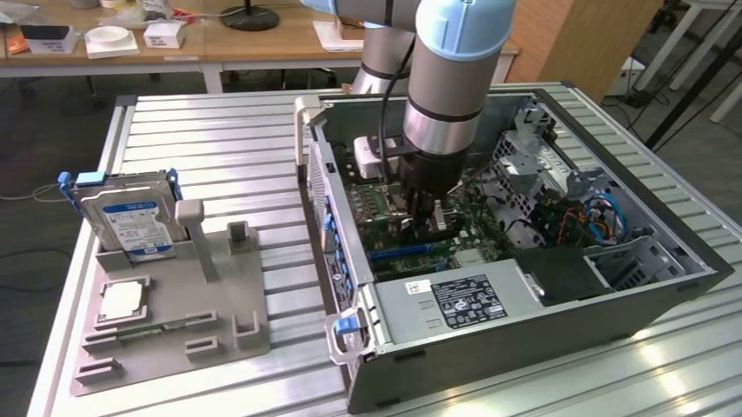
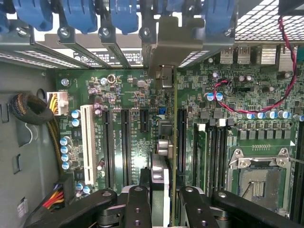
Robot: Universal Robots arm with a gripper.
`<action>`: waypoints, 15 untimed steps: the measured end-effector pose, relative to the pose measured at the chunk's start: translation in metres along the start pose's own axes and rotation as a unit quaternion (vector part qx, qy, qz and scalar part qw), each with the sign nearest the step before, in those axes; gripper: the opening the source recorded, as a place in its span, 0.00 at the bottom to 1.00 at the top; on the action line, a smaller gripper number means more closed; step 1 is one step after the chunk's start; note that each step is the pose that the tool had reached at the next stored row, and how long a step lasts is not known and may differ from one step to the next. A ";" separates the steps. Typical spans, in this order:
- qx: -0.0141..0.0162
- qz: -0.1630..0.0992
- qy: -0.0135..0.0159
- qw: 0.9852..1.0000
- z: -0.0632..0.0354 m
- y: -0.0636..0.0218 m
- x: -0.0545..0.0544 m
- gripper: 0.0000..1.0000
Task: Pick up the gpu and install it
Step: 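Insert the gpu into the slot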
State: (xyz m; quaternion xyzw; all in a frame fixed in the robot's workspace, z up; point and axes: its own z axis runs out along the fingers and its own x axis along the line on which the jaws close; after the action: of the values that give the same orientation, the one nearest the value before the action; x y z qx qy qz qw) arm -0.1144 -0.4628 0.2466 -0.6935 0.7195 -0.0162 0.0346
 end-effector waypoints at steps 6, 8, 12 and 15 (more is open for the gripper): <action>0.000 0.000 0.000 1.000 0.0014 0.0003 0.000 0.28; 0.000 0.000 0.000 1.000 0.0021 0.0004 0.000 0.28; 0.000 0.000 0.000 1.000 0.0027 0.0010 0.000 0.28; 0.000 0.000 0.000 1.000 0.0028 0.0010 0.000 0.28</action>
State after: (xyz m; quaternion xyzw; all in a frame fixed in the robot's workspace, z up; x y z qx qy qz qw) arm -0.1151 -0.4628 0.2438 -0.6934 0.7195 -0.0162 0.0345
